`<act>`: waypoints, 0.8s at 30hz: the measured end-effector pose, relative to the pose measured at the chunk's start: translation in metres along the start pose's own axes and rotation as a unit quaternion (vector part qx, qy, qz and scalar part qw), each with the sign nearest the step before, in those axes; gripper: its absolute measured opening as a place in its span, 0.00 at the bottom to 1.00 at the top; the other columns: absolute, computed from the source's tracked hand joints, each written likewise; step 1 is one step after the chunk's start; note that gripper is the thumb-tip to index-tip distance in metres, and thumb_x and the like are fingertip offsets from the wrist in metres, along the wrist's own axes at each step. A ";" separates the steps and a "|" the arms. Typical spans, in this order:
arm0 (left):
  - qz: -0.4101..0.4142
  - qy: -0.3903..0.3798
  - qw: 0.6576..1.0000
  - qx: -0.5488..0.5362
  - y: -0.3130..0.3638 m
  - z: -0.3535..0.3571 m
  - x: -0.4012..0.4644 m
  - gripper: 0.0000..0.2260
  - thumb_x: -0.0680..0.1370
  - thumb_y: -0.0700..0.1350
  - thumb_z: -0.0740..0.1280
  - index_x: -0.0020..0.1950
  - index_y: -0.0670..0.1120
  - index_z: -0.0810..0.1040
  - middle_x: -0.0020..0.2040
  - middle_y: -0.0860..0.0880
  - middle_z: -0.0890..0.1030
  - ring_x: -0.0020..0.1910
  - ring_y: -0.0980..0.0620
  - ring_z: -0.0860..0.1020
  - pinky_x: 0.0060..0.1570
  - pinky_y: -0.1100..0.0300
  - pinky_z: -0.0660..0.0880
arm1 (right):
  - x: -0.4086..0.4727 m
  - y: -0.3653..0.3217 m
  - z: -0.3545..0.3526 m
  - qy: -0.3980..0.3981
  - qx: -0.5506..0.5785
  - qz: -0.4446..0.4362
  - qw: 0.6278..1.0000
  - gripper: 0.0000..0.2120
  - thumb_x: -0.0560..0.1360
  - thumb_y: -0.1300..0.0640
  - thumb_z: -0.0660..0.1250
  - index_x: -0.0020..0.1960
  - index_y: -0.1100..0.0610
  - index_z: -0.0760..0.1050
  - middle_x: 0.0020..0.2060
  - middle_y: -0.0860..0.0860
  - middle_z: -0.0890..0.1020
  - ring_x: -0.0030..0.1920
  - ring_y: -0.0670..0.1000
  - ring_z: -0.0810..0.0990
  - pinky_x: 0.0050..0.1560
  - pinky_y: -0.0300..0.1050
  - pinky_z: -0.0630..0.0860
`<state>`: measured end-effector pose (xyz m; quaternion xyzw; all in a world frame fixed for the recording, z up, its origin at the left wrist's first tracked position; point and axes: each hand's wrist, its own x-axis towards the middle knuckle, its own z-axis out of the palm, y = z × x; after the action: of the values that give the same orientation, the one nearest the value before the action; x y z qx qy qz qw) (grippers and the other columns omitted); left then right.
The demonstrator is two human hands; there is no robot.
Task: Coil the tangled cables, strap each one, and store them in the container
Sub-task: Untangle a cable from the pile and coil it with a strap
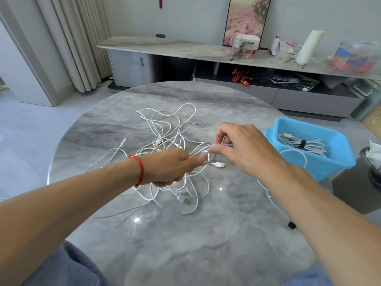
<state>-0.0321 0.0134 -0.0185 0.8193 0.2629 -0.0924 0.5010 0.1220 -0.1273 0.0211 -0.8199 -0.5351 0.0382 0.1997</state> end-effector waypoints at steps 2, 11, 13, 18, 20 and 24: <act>0.011 0.043 0.999 0.025 -0.006 -0.003 0.003 0.23 0.79 0.66 0.58 0.39 0.47 0.71 0.27 0.52 0.69 0.20 0.54 0.62 0.20 0.65 0.60 | 0.001 0.008 -0.001 0.010 0.016 0.012 1.000 0.10 0.76 0.44 0.74 0.50 0.49 0.77 0.37 0.44 0.80 0.43 0.49 0.78 0.45 0.51 0.76; 0.028 0.054 0.991 -0.118 -0.010 -0.004 0.008 0.22 0.81 0.65 0.57 0.37 0.50 0.66 0.28 0.54 0.66 0.23 0.54 0.57 0.23 0.68 0.55 | 0.007 0.008 0.003 0.107 0.056 0.002 0.993 0.04 0.75 0.54 0.76 0.44 0.54 0.84 0.37 0.47 0.80 0.37 0.44 0.74 0.43 0.44 0.72; 0.048 0.058 0.986 -0.148 -0.008 -0.004 0.008 0.21 0.81 0.64 0.58 0.39 0.48 0.67 0.31 0.51 0.70 0.22 0.54 0.58 0.23 0.68 0.56 | 0.007 0.005 0.006 0.121 0.114 0.032 0.986 0.04 0.75 0.54 0.77 0.42 0.52 0.84 0.32 0.45 0.81 0.33 0.44 0.76 0.38 0.38 0.73; 0.092 0.100 0.980 -0.144 0.002 0.002 0.013 0.25 0.82 0.62 0.58 0.45 0.40 0.75 0.26 0.49 0.72 0.24 0.49 0.65 0.25 0.62 0.63 | 0.007 -0.001 0.015 0.118 0.235 0.085 0.961 0.06 0.77 0.57 0.75 0.41 0.54 0.83 0.29 0.50 0.84 0.29 0.47 0.83 0.38 0.48 0.84; 0.094 0.115 0.980 -0.128 0.004 0.004 0.016 0.26 0.82 0.63 0.58 0.48 0.41 0.79 0.23 0.49 0.68 0.25 0.48 0.65 0.26 0.60 0.66 | 0.007 -0.004 0.016 0.124 0.283 0.107 0.945 0.06 0.78 0.58 0.74 0.42 0.56 0.84 0.29 0.52 0.85 0.29 0.50 0.85 0.36 0.46 0.84; 0.120 0.086 0.979 -0.142 0.008 0.007 0.020 0.24 0.83 0.61 0.56 0.54 0.42 0.81 0.26 0.54 0.75 0.23 0.50 0.64 0.23 0.62 0.63 | 0.007 -0.007 0.015 0.123 0.366 0.145 0.911 0.04 0.77 0.60 0.74 0.44 0.58 0.83 0.31 0.54 0.86 0.32 0.53 0.86 0.38 0.47 0.85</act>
<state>-0.0104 0.0116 -0.0239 0.7701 0.2157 0.0775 0.5953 0.1149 -0.1144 0.0108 -0.7563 -0.3296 0.1585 0.5425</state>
